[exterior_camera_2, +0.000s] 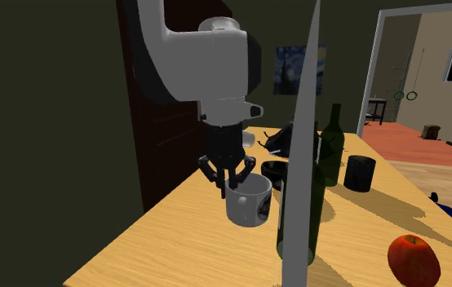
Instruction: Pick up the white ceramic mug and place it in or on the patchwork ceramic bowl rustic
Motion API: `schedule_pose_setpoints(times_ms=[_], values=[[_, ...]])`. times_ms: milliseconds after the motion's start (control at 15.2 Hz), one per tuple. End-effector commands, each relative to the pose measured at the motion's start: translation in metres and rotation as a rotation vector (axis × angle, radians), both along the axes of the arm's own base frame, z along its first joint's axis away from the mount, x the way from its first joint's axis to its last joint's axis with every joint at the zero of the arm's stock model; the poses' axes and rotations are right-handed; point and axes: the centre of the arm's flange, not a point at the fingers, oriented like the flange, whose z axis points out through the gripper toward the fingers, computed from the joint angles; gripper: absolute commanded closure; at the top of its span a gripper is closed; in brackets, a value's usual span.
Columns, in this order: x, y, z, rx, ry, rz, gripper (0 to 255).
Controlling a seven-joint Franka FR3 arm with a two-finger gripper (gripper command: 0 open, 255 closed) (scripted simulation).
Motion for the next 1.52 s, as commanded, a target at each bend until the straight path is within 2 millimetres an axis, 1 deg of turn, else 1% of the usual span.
schedule_pose_setpoints(times_ms=[0,660,726,1452], values=[[0.0,0.0,0.01,0.0,0.0,0.0,255],[0.0,0.0,0.063,0.0,0.0,0.0,255],[0.0,0.0,0.066,0.0,0.0,0.0,255],[0.133,-0.057,0.072,0.0,0.0,0.0,255]])
